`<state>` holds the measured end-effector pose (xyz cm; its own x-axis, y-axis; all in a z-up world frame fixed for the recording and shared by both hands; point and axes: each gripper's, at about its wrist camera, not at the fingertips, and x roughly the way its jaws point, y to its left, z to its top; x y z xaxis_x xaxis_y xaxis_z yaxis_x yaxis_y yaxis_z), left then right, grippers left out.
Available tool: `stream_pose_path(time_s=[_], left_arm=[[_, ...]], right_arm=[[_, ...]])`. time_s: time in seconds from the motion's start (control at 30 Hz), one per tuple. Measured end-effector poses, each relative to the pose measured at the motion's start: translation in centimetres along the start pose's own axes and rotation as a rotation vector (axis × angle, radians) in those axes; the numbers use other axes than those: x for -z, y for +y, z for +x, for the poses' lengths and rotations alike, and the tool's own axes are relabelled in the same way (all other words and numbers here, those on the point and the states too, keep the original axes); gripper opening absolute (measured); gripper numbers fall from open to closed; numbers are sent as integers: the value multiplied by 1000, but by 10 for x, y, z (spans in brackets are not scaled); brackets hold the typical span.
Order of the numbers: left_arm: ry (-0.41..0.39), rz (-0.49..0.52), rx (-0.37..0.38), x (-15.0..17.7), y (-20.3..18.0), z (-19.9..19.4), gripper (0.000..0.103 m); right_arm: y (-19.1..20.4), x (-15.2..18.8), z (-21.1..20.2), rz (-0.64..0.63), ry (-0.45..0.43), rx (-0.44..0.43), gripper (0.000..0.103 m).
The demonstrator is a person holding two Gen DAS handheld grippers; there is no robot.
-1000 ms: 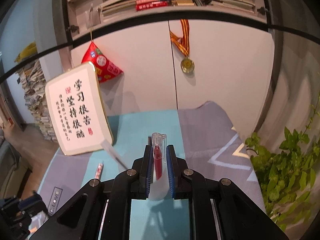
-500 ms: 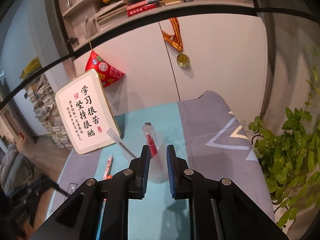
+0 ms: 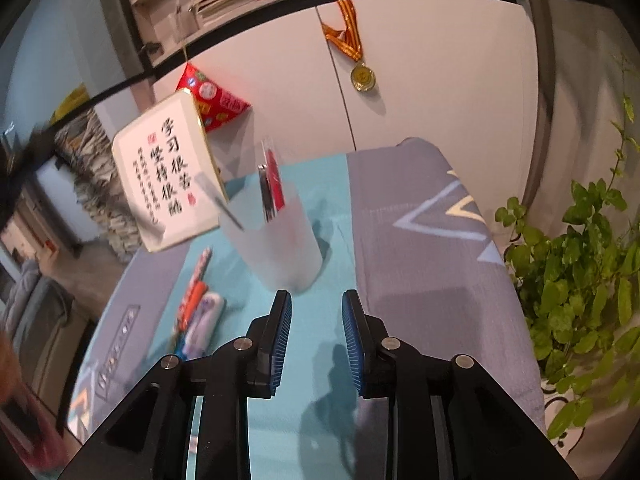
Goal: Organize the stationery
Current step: 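Lower the black marker into the frosted cup and open the left tool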
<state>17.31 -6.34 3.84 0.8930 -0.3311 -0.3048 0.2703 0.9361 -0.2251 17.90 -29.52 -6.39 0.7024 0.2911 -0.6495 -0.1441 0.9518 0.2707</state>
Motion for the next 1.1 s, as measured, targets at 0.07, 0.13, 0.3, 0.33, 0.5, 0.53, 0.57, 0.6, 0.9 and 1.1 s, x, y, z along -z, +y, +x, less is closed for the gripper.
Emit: stream_pose_path(time_s=[0.07, 0.13, 0.3, 0.33, 0.5, 0.53, 0.57, 0.6, 0.9, 1.1], left_arm=[[5, -10, -4, -2, -7, 14, 9], [15, -21, -2, -1, -14, 27, 9], [14, 34, -47, 7, -30, 52, 9], [12, 52, -58, 9, -34, 56, 9], [4, 131, -121, 18, -41, 70, 9], [6, 139, -129, 19, -40, 72, 9], [11, 145, -135, 21, -39, 75, 9], [17, 149, -140, 22, -38, 77, 9], [89, 182, -170, 41, -35, 100, 9], [130, 192, -156, 51, -37, 106, 9]], right_arm=[[-6, 7, -1, -3, 12, -11, 26], [-13, 11, -2, -1, 18, -15, 26], [-35, 17, -4, 47, 16, -17, 26], [-40, 17, -4, 61, 13, -16, 26], [-50, 17, -2, 91, 4, -25, 26], [-51, 17, -1, 93, 3, -30, 26], [-51, 17, 0, 92, 3, -35, 26], [-51, 18, 1, 92, 4, -39, 26], [-52, 19, 5, 89, 13, -44, 26], [-52, 19, 5, 91, 15, -41, 26]])
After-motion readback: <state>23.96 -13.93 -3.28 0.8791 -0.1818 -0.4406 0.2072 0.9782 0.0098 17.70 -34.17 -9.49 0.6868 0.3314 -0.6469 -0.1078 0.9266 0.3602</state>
